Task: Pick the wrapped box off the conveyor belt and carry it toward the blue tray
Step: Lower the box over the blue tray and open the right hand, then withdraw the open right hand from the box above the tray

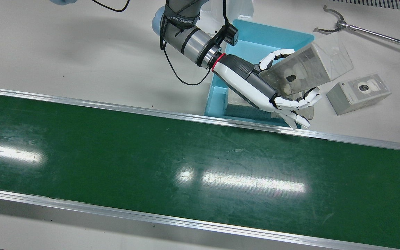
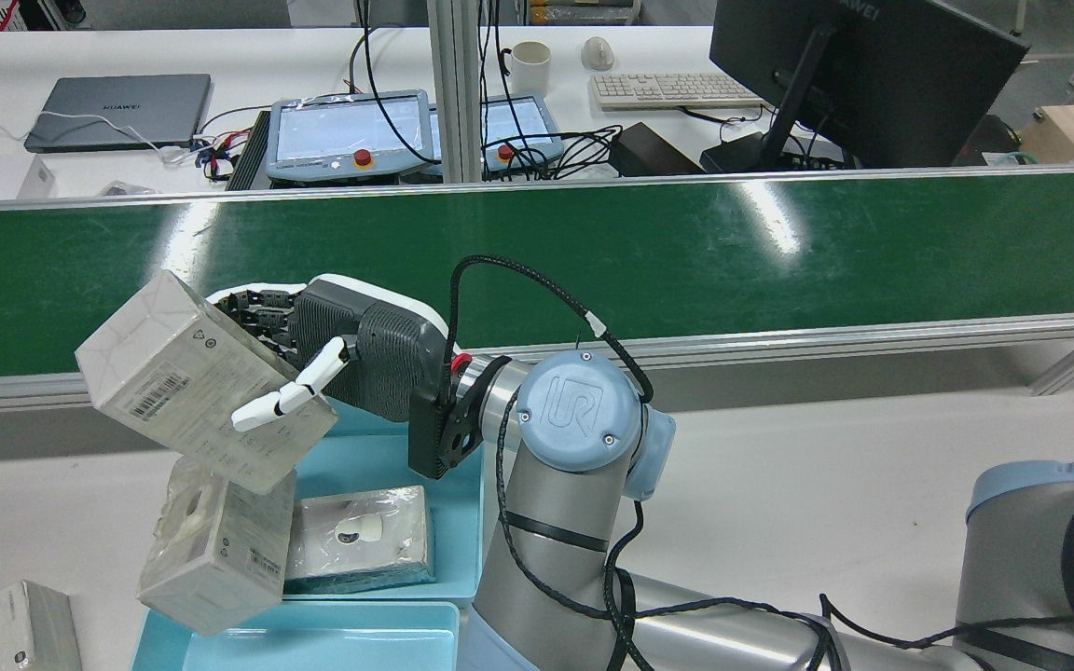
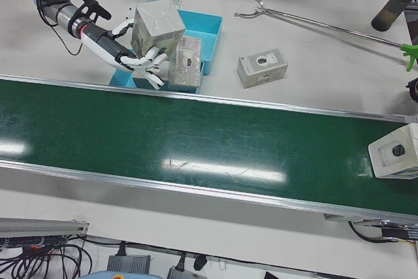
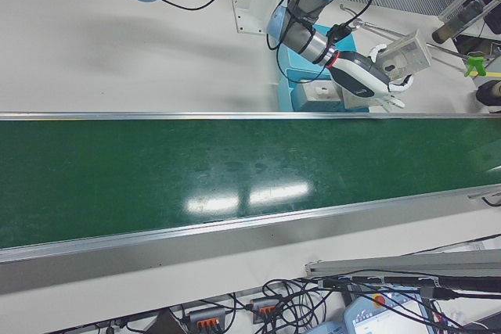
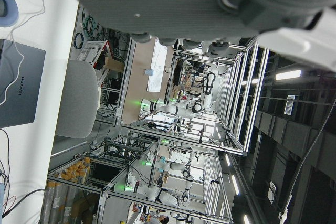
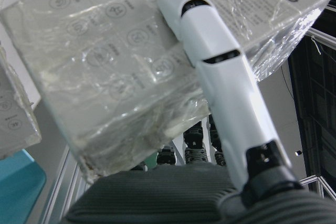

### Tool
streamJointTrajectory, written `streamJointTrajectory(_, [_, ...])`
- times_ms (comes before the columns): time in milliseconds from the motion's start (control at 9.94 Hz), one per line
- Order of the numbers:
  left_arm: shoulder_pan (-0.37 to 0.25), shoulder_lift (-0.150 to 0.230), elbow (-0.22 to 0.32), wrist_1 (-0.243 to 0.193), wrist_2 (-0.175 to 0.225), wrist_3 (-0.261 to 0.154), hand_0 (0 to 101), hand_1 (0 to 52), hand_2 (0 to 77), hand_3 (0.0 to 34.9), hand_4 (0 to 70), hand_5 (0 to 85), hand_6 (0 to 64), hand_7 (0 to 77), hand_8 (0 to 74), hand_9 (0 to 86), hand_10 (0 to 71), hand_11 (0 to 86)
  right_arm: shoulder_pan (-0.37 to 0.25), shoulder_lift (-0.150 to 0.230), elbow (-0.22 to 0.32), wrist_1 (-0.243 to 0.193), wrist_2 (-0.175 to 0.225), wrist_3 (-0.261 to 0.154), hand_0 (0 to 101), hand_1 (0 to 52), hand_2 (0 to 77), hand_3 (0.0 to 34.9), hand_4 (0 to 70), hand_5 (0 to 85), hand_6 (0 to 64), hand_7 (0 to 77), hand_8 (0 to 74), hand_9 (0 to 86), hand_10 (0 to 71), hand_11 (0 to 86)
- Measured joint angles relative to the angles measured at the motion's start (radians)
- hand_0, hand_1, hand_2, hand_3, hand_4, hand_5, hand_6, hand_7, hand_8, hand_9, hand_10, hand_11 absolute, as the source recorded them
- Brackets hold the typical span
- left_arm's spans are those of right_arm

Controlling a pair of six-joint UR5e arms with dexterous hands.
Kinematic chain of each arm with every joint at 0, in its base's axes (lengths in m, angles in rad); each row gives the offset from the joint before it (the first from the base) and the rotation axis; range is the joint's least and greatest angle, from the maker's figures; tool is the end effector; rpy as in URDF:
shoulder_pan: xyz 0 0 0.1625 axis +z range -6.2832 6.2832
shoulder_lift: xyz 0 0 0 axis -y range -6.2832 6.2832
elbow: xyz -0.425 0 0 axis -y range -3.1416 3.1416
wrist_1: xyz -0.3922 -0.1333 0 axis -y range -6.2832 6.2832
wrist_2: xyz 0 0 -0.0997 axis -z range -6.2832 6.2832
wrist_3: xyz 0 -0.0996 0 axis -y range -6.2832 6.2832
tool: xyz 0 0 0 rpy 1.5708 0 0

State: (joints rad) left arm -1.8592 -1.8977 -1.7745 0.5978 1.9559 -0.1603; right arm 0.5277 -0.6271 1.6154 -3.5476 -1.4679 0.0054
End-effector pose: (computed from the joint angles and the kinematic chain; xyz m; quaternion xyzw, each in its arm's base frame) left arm -0.2512 -0.5097 0.4722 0.0966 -0.6779 0.7281 0.0321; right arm -0.5303 -0.4752 0.1132 -0.4190 -0.7733 0.4338 0.1956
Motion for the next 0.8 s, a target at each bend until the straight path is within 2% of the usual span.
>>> streamJointTrajectory(101, [0.0,0.0,0.0,0.0,0.0,0.0,0,0.0,0.5,0.0,0.0,1.1,0.5,0.5,0.5,0.5,0.5,0.5,0.0,0.0,0.002,0.0,0.0,0.0,56,24.5,21.3,4.3,21.3,33.3,15.3,22.9,3.3,6.0,0.0,1.1])
streamJointTrajectory(201, [0.0,0.0,0.0,0.0,0.0,0.0,0,0.0,1.1,0.0,0.0,1.1,0.5,0.5,0.5,0.0,0.5,0.5,0.001,0.0,0.005,0.0,0.0,0.001,57,20.7,18.5,6.2,21.8,32.7,15.3,21.8,0.0,6.5,0.0,1.1])
streamJointTrajectory(302, [0.0,0.0,0.0,0.0,0.0,0.0,0,0.0,0.5,0.0,0.0,1.1,0.5,0.5,0.5,0.0,0.5,0.5,0.001,0.001,0.008,0.0,-0.001,0.004,54,14.2,2.2,13.6,16.9,22.4,10.9,15.8,0.5,2.2,0.0,1.1])
streamJointTrajectory(402, [0.0,0.0,0.0,0.0,0.0,0.0,0,0.0,1.1,0.0,0.0,1.1,0.5,0.5,0.5,0.5,0.5,0.5,0.001,0.003,0.01,-0.001,-0.006,0.016,54,14.2,2.2,13.6,16.9,22.4,10.9,15.8,0.5,2.2,0.0,1.1])
streamJointTrajectory(604, [0.0,0.0,0.0,0.0,0.0,0.0,0,0.0,1.1,0.0,0.0,1.1,0.5,0.5,0.5,0.5,0.5,0.5,0.005,0.001,0.015,-0.002,-0.022,0.041,53,15.8,1.6,17.3,13.1,21.3,8.2,13.1,0.5,2.2,0.0,0.5])
streamJointTrajectory(704, [0.0,0.0,0.0,0.0,0.0,0.0,0,0.0,1.1,0.0,0.0,1.1,0.5,0.5,0.5,0.0,0.5,0.5,0.018,-0.013,0.032,-0.004,-0.017,0.043,53,15.8,1.6,21.1,13.1,21.3,8.2,13.1,0.5,2.2,0.0,0.5])
streamJointTrajectory(805, [0.0,0.0,0.0,0.0,0.0,0.0,0,0.0,0.5,0.0,0.0,1.1,0.5,0.5,0.5,0.0,0.5,0.5,0.042,-0.052,0.076,-0.005,0.021,0.029,53,18.0,3.3,15.9,16.9,33.8,10.9,18.0,0.5,2.2,0.0,0.5])
